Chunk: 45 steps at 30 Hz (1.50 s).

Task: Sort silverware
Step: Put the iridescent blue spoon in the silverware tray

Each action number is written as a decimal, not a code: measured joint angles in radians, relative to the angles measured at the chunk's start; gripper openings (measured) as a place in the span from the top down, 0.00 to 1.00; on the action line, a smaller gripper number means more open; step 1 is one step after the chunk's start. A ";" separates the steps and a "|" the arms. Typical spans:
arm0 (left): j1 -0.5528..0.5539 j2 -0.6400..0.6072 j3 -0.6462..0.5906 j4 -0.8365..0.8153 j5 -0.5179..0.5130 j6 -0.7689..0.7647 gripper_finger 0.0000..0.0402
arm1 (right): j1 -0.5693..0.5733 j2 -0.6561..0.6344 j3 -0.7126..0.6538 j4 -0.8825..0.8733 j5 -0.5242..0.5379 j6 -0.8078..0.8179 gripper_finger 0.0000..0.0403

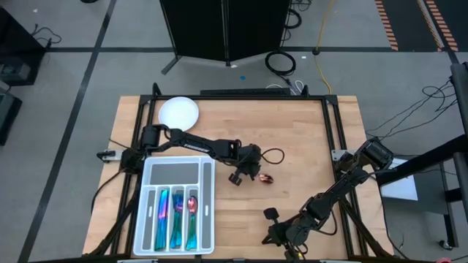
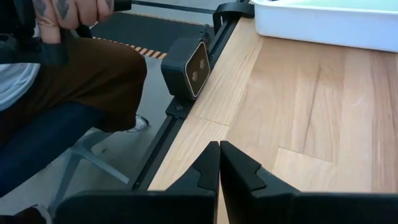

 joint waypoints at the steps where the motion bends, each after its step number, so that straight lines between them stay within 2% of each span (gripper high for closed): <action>1: 0.000 0.000 -0.001 0.008 -0.001 -0.006 0.98 | 0.000 0.000 0.000 0.000 0.000 0.000 1.00; 6: -0.001 -0.029 -0.005 -0.001 -0.030 -0.035 0.98 | 0.000 0.000 0.000 -0.001 0.000 0.001 1.00; 11: -0.001 -0.115 -0.003 -0.020 -0.043 -0.110 0.98 | 0.000 0.000 0.000 -0.008 0.000 -0.001 1.00; 16: -0.002 -0.213 -0.003 -0.118 -0.073 -0.260 0.98 | -0.002 0.000 0.000 -0.009 0.000 -0.018 1.00; 24: -0.002 -0.362 -0.002 -0.343 -0.202 -0.683 0.98 | -0.028 -0.003 0.000 0.000 -0.027 -0.067 1.00; 30: -0.026 -0.440 -0.002 -0.558 -0.244 -1.140 0.99 | -0.055 -0.003 0.000 0.015 -0.074 -0.075 1.00; 34: -0.106 -0.464 -0.001 -0.727 -0.330 -1.350 0.99 | -0.053 -0.003 0.000 0.014 -0.109 -0.100 1.00; 38: -0.216 -0.462 -0.001 -0.860 -0.361 -1.555 0.99 | -0.064 -0.022 0.000 0.013 -0.119 -0.172 1.00; 45: -0.427 -0.463 -0.002 -0.896 -0.402 -1.890 0.99 | -0.100 -0.113 0.000 0.009 -0.185 -0.277 1.00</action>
